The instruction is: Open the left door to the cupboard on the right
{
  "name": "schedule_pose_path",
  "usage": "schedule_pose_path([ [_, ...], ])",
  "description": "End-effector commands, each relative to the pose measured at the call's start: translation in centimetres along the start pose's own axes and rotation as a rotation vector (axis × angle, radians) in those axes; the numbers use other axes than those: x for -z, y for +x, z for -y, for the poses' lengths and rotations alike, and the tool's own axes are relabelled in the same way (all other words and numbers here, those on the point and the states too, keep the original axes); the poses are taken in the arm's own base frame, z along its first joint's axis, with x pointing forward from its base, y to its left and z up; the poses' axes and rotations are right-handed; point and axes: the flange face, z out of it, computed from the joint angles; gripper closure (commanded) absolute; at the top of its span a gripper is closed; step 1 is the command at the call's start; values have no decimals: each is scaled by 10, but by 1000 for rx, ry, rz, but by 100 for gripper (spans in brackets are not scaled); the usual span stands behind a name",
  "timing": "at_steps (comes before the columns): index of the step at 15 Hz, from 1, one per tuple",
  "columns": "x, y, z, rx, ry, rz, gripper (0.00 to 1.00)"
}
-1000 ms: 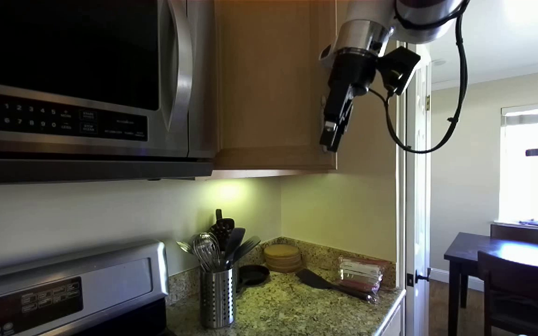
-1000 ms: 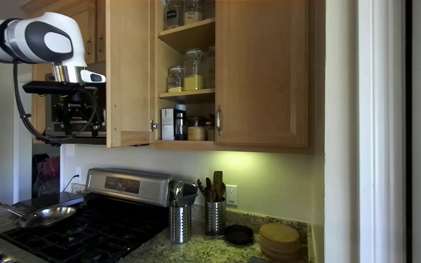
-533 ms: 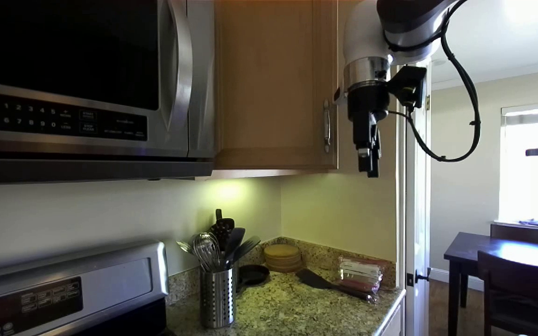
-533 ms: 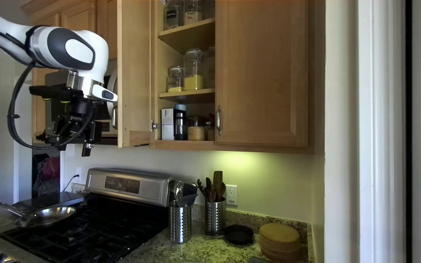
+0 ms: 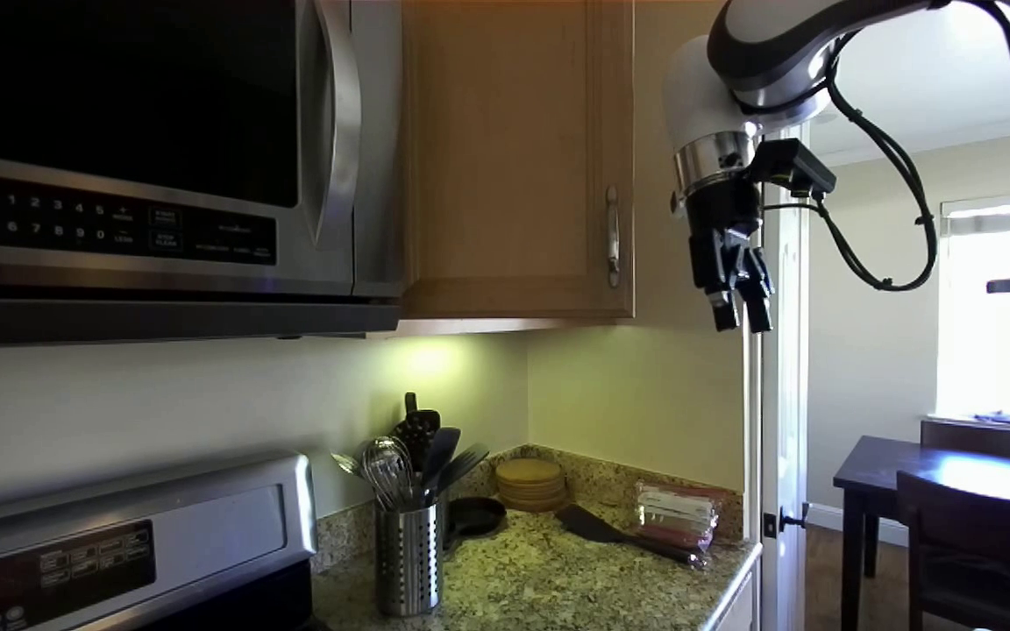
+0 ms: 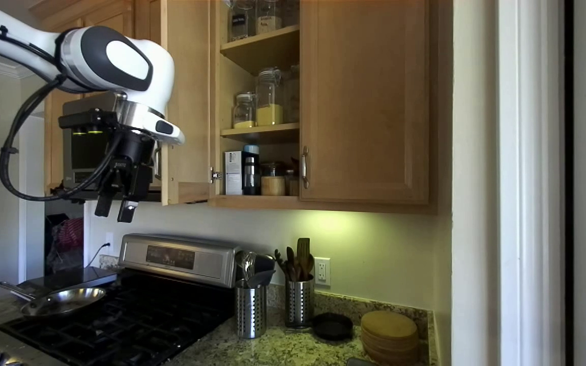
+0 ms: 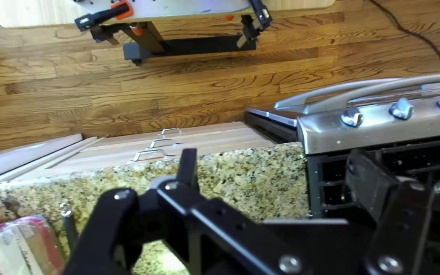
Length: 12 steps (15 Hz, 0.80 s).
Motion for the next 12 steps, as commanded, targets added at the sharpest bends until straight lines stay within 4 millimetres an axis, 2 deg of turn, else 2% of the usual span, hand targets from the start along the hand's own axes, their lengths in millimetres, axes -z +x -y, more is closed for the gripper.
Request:
schedule_pose_path([
  [1, 6, 10, -39, -110, -68, -45, 0],
  [6, 21, 57, -78, -148, -154, -179, 0],
  [8, 28, 80, -83, -153, -149, -240, 0],
  [12, 40, 119, -76, -125, -113, -346, 0],
])
